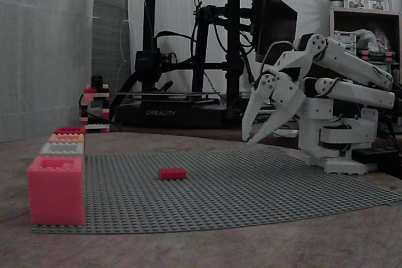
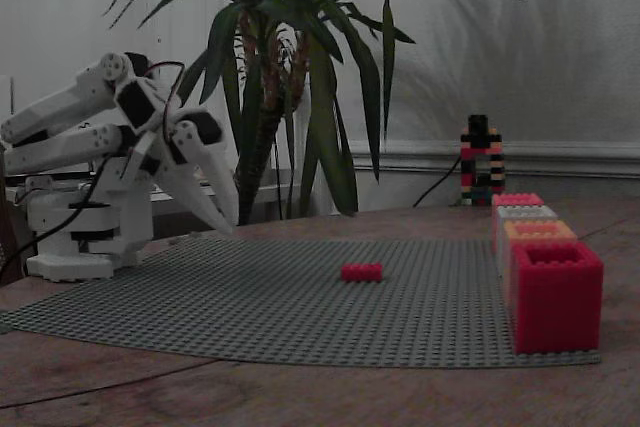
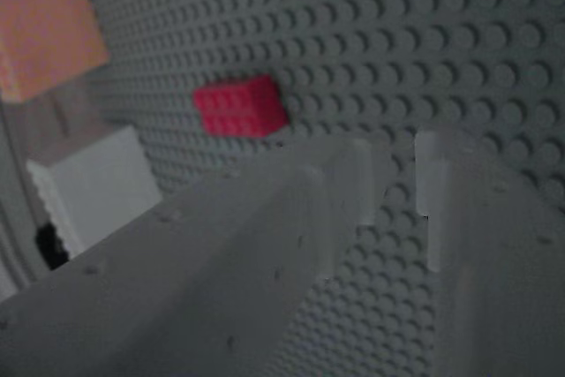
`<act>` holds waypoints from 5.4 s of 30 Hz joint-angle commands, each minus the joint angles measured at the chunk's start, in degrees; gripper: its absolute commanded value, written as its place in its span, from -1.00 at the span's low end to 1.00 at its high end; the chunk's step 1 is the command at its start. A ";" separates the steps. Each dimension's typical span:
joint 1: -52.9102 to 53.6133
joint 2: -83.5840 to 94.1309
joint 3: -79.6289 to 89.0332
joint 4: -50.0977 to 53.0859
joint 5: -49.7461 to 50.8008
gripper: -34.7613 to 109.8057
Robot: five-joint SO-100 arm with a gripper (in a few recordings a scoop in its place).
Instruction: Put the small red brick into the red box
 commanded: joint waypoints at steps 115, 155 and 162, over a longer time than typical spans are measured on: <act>-6.24 -104.59 -66.71 -21.27 -76.03 -0.21; -5.98 -107.93 -82.27 -24.96 -35.95 -0.52; 1.14 -111.27 -93.34 -23.47 -17.58 -0.52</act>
